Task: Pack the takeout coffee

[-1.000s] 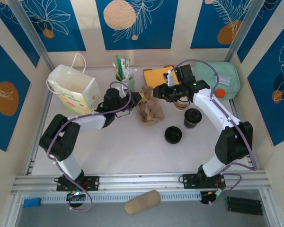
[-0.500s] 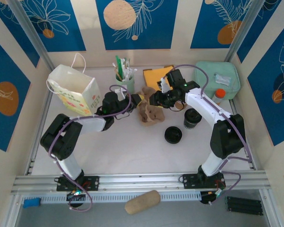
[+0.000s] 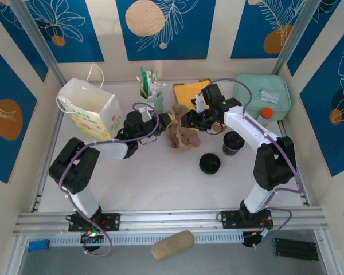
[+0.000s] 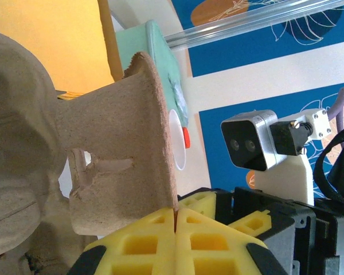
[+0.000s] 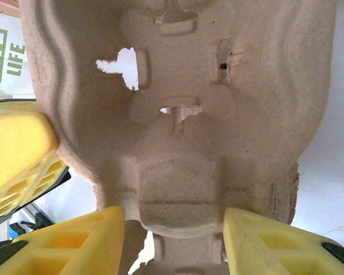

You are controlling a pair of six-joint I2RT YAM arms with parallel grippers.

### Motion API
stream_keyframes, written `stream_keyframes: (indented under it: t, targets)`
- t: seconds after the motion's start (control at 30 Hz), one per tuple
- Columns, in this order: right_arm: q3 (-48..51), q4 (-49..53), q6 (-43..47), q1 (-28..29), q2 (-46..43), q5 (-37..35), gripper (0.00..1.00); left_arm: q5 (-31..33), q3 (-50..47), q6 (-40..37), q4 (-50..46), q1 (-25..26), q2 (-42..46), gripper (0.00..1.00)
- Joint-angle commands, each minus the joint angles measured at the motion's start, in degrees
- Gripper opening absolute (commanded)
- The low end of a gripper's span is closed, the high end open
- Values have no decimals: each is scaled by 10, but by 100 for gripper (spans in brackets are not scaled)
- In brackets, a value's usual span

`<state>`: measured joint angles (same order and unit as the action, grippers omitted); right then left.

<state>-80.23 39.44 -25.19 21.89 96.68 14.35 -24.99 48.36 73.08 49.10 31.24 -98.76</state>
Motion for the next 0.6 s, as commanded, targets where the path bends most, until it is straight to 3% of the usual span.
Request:
stream_keyframes:
  t: [0.0, 0.57]
  targets:
    - [8, -14, 12, -6, 4, 19, 49, -14, 11, 2, 31, 3, 5, 0]
    - [19, -34, 20, -3, 15, 57, 49, -17, 31, 12, 41, 3, -4, 0]
